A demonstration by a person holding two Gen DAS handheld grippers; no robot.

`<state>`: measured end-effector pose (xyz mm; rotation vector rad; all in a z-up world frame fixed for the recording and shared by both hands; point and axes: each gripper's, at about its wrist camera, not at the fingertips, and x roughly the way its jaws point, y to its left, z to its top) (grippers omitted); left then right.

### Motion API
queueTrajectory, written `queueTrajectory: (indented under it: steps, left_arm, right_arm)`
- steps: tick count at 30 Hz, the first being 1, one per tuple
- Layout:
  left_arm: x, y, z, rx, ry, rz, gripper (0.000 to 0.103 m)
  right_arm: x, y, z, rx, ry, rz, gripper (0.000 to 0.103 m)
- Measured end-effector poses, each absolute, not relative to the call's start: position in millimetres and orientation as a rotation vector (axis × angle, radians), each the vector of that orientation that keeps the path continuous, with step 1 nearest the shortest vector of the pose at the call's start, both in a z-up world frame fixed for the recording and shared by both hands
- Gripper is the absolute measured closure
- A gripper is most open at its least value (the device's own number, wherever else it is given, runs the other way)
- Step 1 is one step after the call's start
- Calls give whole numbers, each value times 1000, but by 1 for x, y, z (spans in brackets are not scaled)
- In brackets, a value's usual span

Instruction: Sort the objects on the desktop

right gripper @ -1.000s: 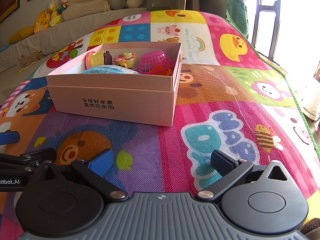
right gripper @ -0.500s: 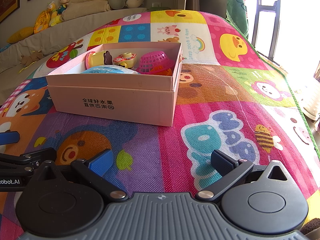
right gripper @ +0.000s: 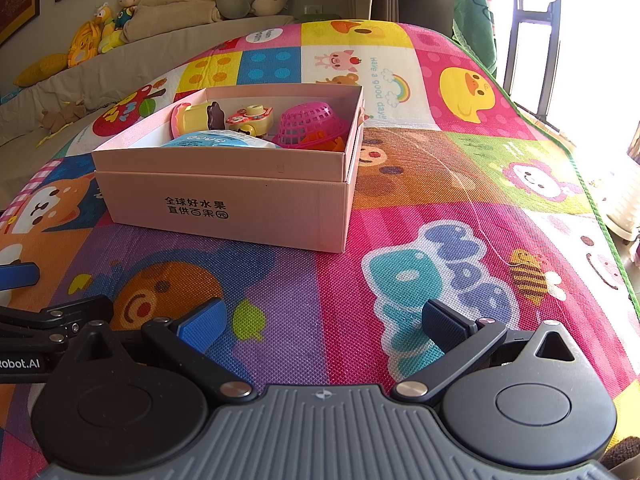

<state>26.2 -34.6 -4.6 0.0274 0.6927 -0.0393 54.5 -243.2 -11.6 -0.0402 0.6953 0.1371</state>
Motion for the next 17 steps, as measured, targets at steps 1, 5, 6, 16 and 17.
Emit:
queueTrajectory:
  steps: [1, 5, 6, 16, 17]
  left_arm:
    - [27, -35, -4, 31, 693, -40, 0]
    - [29, -35, -4, 26, 692, -33, 0]
    - [30, -34, -4, 21, 695, -34, 0]
    - [30, -35, -2, 1, 744, -32, 0]
    - [29, -34, -1, -4, 743, -37, 0]
  right_arm:
    - [55, -243, -12, -41, 695, 137, 0]
    - [54, -243, -12, -40, 695, 137, 0]
    - [55, -243, -12, -41, 695, 137, 0]
    - [54, -243, -12, -41, 695, 137, 0]
    - [54, -243, -12, -41, 695, 137, 0]
